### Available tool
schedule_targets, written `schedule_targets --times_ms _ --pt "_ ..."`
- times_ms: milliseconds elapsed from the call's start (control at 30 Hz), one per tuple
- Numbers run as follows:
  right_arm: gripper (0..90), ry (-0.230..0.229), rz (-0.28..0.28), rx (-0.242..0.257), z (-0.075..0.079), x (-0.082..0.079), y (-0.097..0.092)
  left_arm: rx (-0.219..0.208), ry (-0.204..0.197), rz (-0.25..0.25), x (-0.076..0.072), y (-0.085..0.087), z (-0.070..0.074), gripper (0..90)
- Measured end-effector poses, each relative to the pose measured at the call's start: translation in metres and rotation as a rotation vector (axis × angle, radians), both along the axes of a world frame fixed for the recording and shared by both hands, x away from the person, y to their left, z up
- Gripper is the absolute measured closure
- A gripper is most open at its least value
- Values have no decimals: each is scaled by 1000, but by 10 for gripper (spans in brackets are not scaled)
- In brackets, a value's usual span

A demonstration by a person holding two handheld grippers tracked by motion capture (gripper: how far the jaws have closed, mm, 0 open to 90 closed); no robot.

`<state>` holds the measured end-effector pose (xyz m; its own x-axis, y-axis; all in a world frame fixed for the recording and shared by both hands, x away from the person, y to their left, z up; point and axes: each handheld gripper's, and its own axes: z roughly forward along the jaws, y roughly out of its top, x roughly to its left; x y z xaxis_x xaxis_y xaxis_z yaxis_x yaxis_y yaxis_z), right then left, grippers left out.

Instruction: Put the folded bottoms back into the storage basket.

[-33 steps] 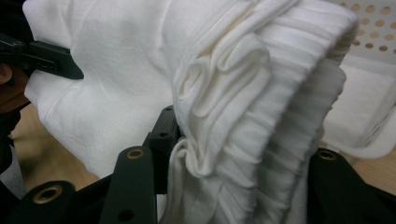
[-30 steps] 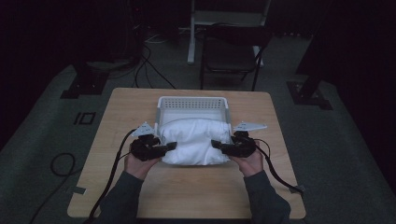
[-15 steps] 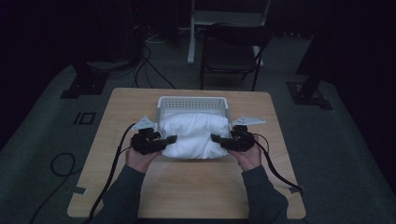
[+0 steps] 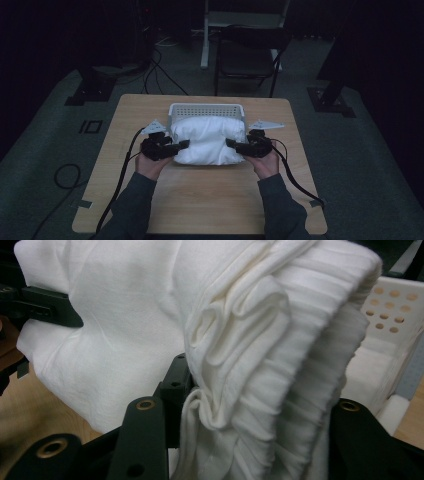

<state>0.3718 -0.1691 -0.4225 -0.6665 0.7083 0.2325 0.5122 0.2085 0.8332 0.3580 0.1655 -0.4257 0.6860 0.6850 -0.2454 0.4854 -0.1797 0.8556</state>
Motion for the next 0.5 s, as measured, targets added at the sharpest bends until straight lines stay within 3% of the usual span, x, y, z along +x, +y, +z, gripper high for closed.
schedule_targets --times_ms 500 --pt "552 -21 -23 -21 7 12 5 -4 -12 17 15 1 2 582"
